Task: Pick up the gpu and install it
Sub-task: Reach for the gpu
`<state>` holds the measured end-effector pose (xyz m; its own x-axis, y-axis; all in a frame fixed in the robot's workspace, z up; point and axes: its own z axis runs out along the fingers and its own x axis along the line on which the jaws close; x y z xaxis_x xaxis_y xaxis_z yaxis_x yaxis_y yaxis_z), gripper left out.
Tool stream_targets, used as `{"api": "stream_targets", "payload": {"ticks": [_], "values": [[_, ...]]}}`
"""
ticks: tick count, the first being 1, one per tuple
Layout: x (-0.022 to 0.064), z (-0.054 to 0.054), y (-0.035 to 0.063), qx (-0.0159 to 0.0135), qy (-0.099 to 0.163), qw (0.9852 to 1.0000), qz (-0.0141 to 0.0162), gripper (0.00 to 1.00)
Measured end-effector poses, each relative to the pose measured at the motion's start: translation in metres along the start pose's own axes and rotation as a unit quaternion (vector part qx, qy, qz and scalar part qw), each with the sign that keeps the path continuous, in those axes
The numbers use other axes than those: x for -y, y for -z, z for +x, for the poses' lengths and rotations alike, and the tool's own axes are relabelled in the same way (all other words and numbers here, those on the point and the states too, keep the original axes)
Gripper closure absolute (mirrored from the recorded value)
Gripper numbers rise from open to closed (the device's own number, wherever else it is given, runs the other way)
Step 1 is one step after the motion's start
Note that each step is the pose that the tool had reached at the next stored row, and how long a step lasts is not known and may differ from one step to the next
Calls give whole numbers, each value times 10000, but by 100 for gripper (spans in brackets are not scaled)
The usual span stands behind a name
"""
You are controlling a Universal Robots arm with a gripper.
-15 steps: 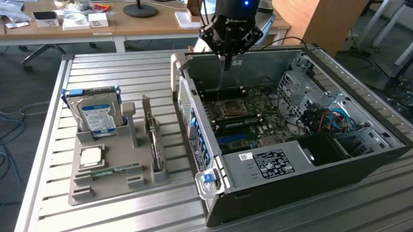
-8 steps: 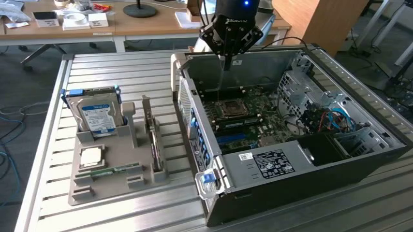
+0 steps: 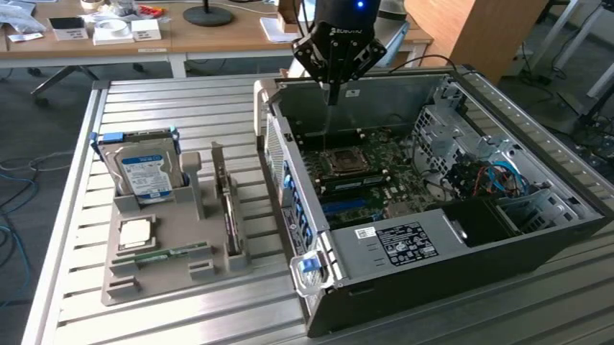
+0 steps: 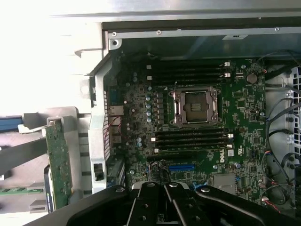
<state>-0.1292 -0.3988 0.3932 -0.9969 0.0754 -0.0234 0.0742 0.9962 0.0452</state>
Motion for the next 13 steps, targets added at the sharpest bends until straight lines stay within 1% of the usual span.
{"api": "stream_targets", "payload": {"ticks": [13], "values": [[7, 91, 3, -1, 1, 10000, 1, 89]]}}
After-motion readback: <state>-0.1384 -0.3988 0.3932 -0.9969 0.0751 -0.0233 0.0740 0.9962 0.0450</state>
